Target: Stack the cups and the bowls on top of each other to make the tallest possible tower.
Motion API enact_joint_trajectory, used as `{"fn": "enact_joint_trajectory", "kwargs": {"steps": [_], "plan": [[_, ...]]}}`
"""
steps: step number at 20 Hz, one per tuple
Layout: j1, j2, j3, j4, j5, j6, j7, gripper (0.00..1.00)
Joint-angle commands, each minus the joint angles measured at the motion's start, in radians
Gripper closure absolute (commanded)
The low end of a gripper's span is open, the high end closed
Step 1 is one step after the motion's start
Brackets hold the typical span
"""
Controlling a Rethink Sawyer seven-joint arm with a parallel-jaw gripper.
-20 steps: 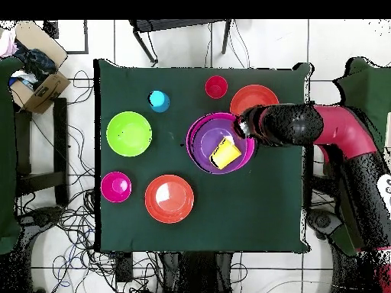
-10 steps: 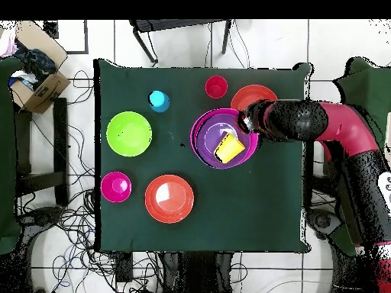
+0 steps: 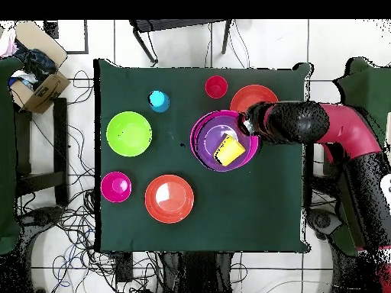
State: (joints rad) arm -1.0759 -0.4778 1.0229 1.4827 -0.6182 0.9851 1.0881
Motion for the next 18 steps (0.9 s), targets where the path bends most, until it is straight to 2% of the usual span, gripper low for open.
{"fn": "enact_joint_trajectory", "kwargs": {"steps": [1, 10, 18], "plan": [[0.039, -0.142, 0.012, 0.221, 0.062, 0.082, -0.05, 1.0], [0.082, -0.202, -0.018, 0.359, 0.097, -0.014, 0.093, 1.0], [0.141, -0.213, -0.05, 0.386, 0.099, -0.095, 0.152, 1.0]]}}
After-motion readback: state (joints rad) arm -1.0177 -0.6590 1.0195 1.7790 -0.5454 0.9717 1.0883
